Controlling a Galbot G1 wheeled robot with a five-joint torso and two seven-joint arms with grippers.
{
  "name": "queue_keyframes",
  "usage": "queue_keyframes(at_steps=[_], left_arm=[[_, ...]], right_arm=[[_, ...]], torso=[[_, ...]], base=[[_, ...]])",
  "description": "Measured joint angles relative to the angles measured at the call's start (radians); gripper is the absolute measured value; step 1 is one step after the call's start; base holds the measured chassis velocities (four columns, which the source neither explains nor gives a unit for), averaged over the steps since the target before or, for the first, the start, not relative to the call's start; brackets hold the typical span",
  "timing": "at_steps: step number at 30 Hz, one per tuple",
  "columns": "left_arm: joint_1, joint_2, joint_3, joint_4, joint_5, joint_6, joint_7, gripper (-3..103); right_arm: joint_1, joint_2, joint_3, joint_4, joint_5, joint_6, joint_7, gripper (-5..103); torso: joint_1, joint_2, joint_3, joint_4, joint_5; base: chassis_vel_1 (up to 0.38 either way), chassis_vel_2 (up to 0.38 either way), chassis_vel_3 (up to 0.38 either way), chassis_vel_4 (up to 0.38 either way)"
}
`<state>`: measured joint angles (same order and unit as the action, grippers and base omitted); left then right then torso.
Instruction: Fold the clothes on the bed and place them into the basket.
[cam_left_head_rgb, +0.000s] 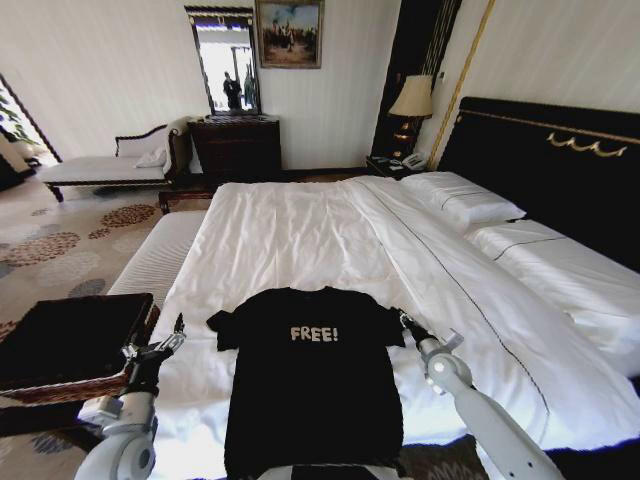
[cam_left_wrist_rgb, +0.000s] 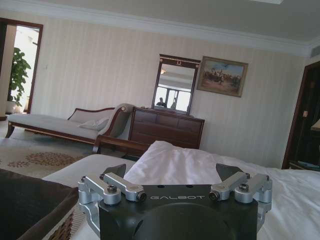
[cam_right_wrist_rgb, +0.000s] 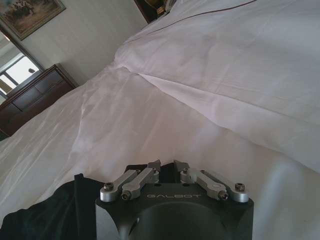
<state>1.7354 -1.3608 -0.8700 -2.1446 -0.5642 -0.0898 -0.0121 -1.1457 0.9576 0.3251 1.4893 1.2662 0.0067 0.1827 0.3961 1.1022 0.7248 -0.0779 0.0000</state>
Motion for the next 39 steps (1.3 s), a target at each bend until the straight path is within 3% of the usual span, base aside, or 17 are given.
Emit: queue_keyframes(at_steps=[6, 17, 23, 39], left_arm=[[0.000, -0.002, -0.001, 0.002, 0.000, -0.003, -0.002, 100], [-0.011, -0.009, 0.002, 0.019, 0.003, -0.006, -0.005, 100], [-0.022, -0.026, 0.013, 0.027, 0.010, -0.007, -0.010, 100], [-0.013, -0.034, 0.001, 0.016, 0.021, -0.003, -0.020, 100]], right_arm=[[0.000, 0.000, -0.002, 0.000, -0.006, 0.007, -0.001, 1], [-0.015, -0.003, 0.005, 0.059, -0.016, 0.028, 0.000, 0], [-0.049, 0.009, 0.003, 0.215, 0.018, 0.046, 0.044, 0], [0.051, 0.042, -0.213, 0.251, -0.025, 0.051, 0.043, 0]], torso=[[0.000, 0.000, 0.000, 0.0000, 0.0000], [0.000, 0.000, 0.000, 0.0000, 0.0000], [0.000, 0.000, 0.000, -0.0001, -0.0002], [0.000, 0.000, 0.000, 0.0001, -0.0001]], base=[[0.000, 0.000, 0.000, 0.000], [0.000, 0.000, 0.000, 0.000], [0.000, 0.000, 0.000, 0.000], [0.000, 0.000, 0.000, 0.000]])
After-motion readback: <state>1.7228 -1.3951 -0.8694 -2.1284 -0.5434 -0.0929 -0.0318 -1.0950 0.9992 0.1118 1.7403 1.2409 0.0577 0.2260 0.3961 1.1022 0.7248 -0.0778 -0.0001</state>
